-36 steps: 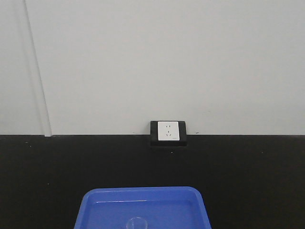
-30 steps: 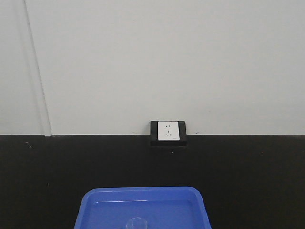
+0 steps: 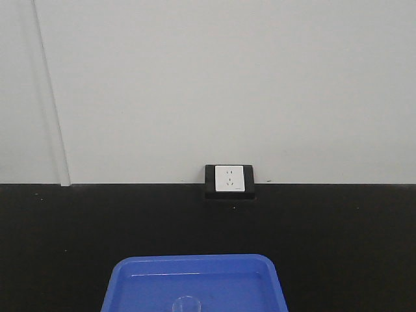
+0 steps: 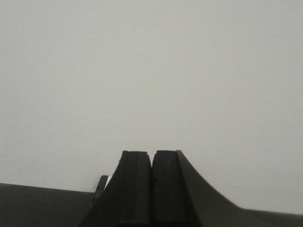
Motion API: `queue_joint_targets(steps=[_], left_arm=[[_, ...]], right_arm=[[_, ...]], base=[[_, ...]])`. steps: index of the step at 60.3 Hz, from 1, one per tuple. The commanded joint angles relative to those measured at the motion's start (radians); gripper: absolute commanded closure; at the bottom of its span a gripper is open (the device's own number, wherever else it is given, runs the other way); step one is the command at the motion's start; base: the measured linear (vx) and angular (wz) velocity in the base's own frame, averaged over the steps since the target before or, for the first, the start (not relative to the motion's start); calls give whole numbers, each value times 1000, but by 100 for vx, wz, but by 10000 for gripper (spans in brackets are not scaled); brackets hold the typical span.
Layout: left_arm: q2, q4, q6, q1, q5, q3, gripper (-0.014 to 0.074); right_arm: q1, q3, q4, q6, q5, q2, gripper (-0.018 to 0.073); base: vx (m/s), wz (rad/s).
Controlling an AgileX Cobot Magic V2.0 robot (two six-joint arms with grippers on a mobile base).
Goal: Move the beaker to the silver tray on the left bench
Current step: 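Move the right gripper over the clear glass beaker in the blue tray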
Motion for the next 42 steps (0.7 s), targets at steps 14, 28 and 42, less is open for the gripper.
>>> queue_joint_targets(steps=[14,28,42], left_arm=[[-7,-3,-2,-7,-75,20,595],[-7,-3,-2,-7,-75,20,595],[-7,-3,-2,-7,-75,20,595]], right_arm=[[-5,-283,-11,-30,-75,490,571],[-5,-284,-11,-30,-113,631,528],[-5,-284,-9,-28,-111,636,287]], base=[[0,0],[0,0],[0,0]])
